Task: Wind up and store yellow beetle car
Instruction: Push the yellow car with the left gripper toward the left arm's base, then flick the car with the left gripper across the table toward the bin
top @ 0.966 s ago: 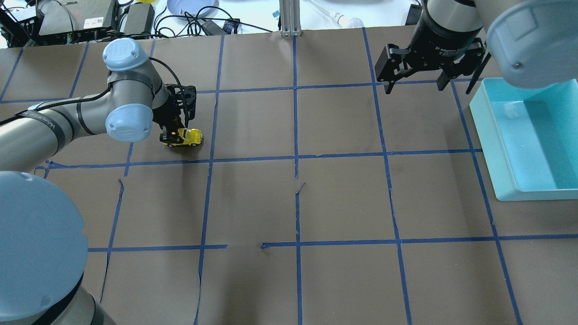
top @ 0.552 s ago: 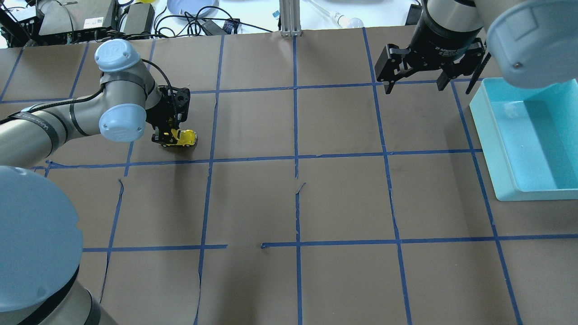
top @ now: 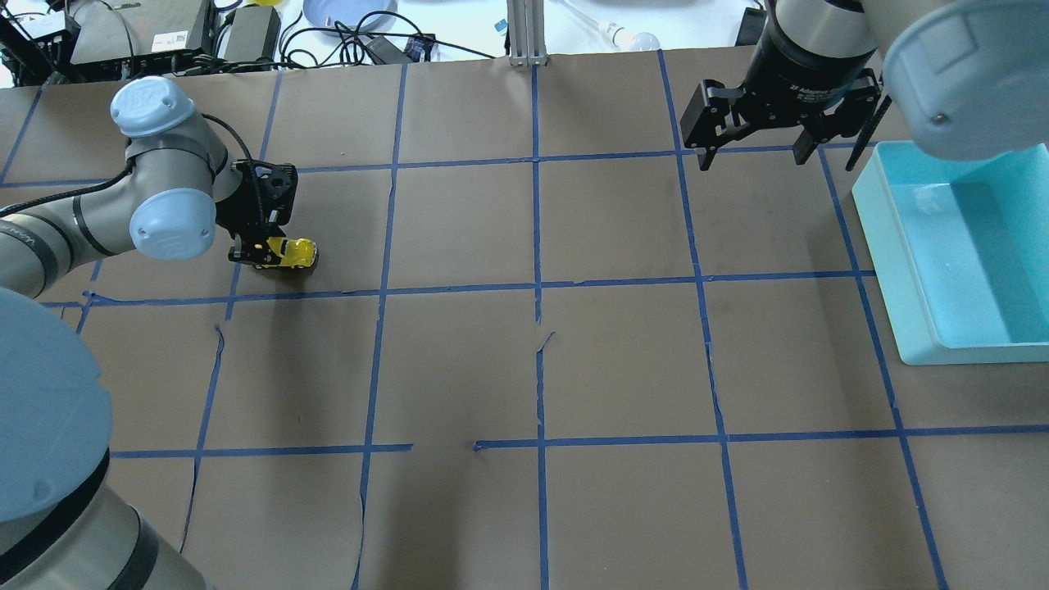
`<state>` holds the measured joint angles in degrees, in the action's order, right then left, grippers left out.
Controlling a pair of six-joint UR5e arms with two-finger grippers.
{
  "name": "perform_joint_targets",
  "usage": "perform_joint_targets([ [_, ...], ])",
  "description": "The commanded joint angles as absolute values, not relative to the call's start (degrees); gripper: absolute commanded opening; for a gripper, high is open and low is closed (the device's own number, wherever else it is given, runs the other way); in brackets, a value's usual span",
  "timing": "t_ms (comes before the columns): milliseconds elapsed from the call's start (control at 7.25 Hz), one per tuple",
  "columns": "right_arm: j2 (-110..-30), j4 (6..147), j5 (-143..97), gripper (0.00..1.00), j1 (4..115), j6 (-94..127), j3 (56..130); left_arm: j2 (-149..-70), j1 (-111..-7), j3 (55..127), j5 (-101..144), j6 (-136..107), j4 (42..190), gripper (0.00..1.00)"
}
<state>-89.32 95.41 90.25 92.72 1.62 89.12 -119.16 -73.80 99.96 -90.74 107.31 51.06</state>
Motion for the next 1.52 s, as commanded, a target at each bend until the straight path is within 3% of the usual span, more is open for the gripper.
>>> perform_joint_targets([
  [0, -89.3, 95.36, 90.26, 1.0, 92.72, 1.58, 89.12, -119.27, -69.54, 99.93, -90.79, 111.6, 50.98, 0.1],
  [138, -89.38, 95.36, 90.26, 1.0, 92.72, 1.58, 89.12, -119.27, -67.69, 99.93, -90.88, 114.67, 51.06, 0.11],
  [276, -89.3, 95.27, 90.26, 1.0, 92.72, 1.58, 89.12, -119.35, -66.81, 99.93, -90.97, 114.87, 51.06, 0.46],
  [414, -89.38, 95.27, 90.26, 1.0, 92.72, 1.58, 89.21, -119.27, -66.8, 99.84, -90.88, 113.92, 51.15, 0.9],
  [552, -89.3, 95.36, 90.26, 1.0, 92.72, 1.58, 89.12, -119.01, -66.8, 99.76, -90.79, 113.91, 51.15, 1.0],
  [1379, -89.3, 95.36, 90.26, 1.0, 92.72, 1.67, 89.12, -115.42, -70.64, 99.05, -91.05, 105.85, 55.17, 0.98],
])
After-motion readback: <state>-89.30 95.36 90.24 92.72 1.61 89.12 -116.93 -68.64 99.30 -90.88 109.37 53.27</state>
